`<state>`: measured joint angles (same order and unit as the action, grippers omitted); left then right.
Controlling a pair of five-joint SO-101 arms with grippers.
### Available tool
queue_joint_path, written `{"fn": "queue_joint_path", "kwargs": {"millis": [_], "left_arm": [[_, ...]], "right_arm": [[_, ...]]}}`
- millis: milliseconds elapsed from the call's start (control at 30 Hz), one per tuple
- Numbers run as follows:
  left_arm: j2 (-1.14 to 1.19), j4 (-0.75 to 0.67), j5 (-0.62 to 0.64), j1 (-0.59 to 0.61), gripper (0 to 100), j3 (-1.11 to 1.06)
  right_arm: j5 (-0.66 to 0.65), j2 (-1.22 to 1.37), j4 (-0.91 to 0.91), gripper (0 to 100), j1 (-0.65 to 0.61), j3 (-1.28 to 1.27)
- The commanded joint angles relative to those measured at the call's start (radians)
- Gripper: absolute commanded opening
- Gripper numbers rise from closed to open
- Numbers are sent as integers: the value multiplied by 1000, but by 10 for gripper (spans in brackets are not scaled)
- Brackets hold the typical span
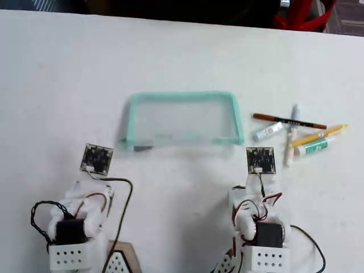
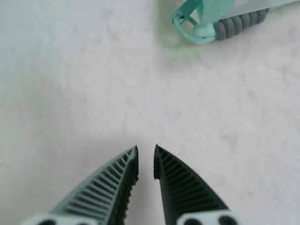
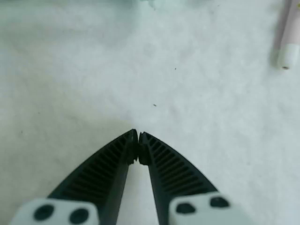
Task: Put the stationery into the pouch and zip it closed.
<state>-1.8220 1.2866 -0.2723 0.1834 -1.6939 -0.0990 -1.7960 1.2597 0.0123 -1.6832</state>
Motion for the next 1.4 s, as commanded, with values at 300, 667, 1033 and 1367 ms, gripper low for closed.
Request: {"fn": "queue_joint_path", "kwargs": {"millis": [300, 667, 1033, 1367], "left_arm": [[1, -3, 12, -12, 72, 0], [1, -3, 14, -16, 72, 0], [-1, -6, 8, 2, 76, 18], [-1, -109, 15, -8, 74, 51]], "right_arm": [[0, -4, 7, 18, -2, -8], [2, -4, -13, 18, -160, -8], [2, -4, -12, 18, -177, -8], [2, -4, -12, 18, -171, -8]]}}
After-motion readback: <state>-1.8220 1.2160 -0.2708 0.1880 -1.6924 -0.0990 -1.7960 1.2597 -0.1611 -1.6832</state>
